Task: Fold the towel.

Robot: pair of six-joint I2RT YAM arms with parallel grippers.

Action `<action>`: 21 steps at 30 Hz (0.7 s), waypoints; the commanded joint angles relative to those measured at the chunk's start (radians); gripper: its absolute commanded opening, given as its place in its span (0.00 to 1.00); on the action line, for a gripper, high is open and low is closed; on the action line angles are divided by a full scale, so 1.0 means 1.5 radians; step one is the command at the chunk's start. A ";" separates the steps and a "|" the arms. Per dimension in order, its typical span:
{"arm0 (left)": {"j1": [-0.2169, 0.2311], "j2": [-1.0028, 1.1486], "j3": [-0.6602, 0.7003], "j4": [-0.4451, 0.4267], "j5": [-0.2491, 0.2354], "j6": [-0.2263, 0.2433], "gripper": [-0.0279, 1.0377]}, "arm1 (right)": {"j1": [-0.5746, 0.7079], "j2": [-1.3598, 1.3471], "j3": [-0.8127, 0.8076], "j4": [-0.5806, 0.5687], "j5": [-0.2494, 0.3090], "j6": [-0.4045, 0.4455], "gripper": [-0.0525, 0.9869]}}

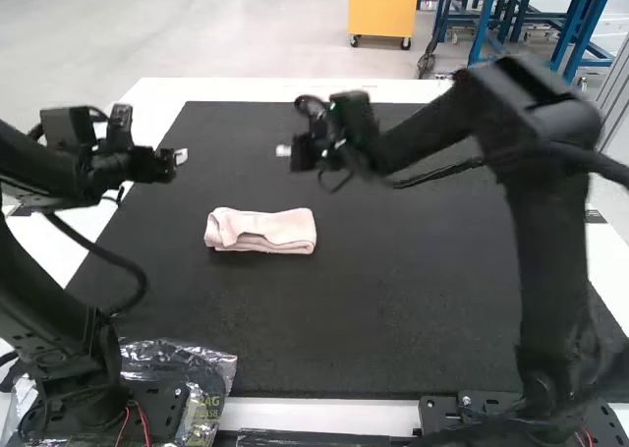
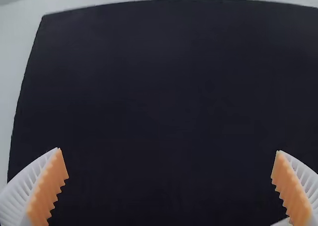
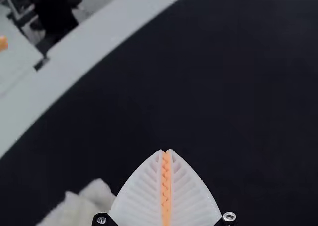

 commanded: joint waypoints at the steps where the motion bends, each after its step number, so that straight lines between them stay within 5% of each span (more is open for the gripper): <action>1: -0.021 -0.032 0.044 -0.018 0.003 -0.026 0.94 | -0.024 -0.081 -0.006 -0.012 0.003 0.006 0.03; 7: -0.059 -0.085 0.079 -0.062 0.002 -0.035 0.94 | -0.080 -0.233 -0.069 -0.031 0.008 0.011 0.04; 8: -0.063 -0.099 0.082 -0.069 0.001 -0.036 0.94 | -0.090 -0.261 -0.082 -0.034 0.017 0.011 0.11; 10: -0.068 -0.129 0.085 -0.072 -0.001 -0.050 0.94 | -0.112 -0.323 -0.109 -0.035 0.028 0.018 0.35; 13: -0.069 -0.180 0.085 -0.078 -0.005 -0.057 0.94 | -0.149 -0.424 -0.151 -0.037 0.050 0.020 0.85; 14: -0.070 -0.200 0.086 -0.083 -0.005 -0.057 0.94 | -0.162 -0.460 -0.166 -0.038 0.050 0.021 0.94; 21: -0.070 -0.343 0.079 -0.119 -0.009 -0.071 0.94 | -0.273 -0.754 -0.255 -0.062 0.049 0.032 0.94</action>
